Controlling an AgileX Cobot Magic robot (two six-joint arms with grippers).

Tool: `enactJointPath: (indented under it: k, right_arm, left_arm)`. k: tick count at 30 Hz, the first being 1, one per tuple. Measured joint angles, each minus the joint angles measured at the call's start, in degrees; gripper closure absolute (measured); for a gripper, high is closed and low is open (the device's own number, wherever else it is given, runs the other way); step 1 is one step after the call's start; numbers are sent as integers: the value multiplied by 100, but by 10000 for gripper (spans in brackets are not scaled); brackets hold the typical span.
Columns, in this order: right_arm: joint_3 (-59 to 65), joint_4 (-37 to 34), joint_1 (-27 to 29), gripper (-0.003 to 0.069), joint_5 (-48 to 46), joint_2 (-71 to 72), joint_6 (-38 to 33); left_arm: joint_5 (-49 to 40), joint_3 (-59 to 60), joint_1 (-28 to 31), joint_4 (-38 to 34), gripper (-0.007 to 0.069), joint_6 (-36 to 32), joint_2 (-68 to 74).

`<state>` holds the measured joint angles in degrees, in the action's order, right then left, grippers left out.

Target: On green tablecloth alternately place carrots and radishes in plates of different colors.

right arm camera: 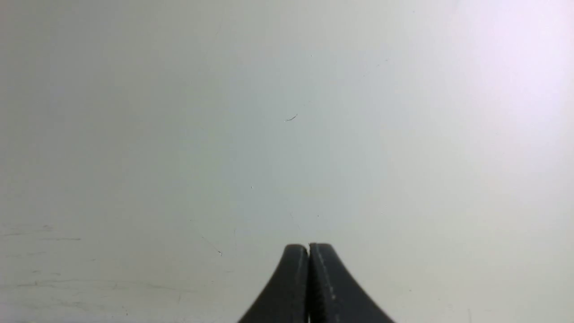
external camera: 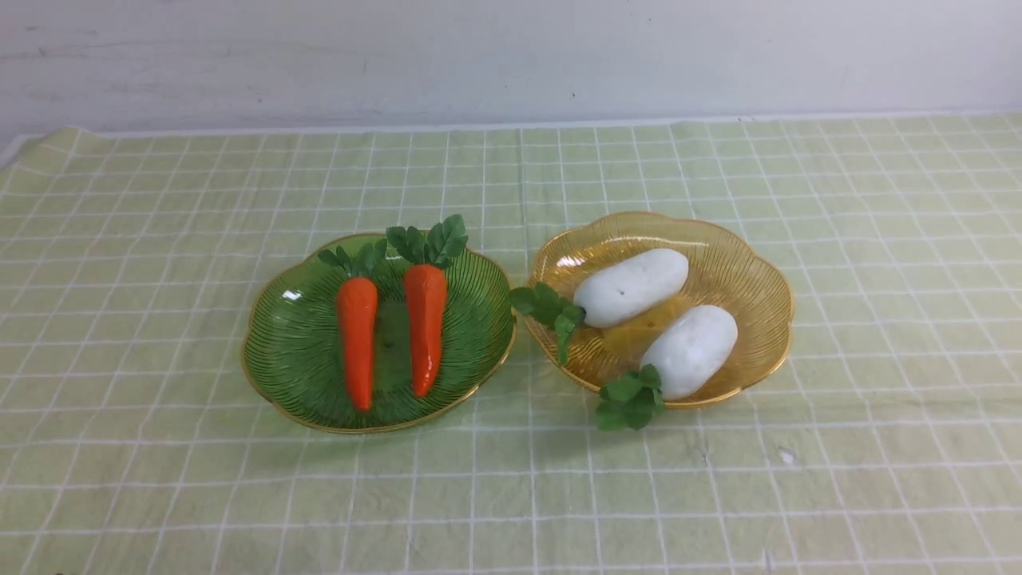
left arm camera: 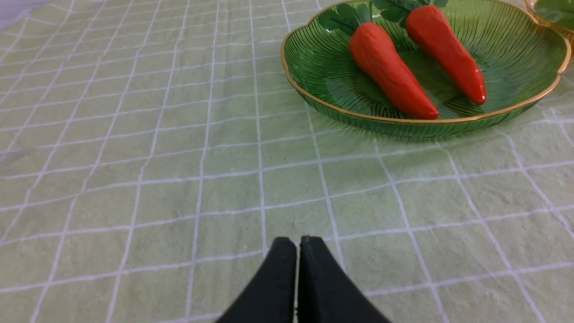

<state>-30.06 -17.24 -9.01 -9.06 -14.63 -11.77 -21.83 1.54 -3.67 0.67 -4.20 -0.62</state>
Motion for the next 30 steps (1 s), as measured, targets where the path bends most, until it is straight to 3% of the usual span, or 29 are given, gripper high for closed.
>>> enactJointPath:
  k: [5, 9, 14, 22, 25, 30]
  right_arm:
    - [0, 142, 0, 673, -7, 12, -111]
    - [110, 776, 21, 673, -169, 193, -421]
    - [923, 1563, 555, 673, -255, 429, -557]
    - [3013, 1502, 1257, 673, -521, 1200, 55]
    - [3156, 1481, 1270, 673, -1162, 1490, 359]
    - [3140, 1486, 1101, 673, -1268, 1508, 517]
  left_arm:
    - [0, 0, 0, 0, 632, 0, 0]
    - [0, 0, 0, 0, 632, 0, 0]
    - [0, 0, 0, 0, 632, 0, 0]
    - [0, 0, 0, 0, 632, 0, 0]
    - [-6, 0, 0, 0, 632, 0, 0]
    - [-6, 0, 0, -13, 632, 0, 0]
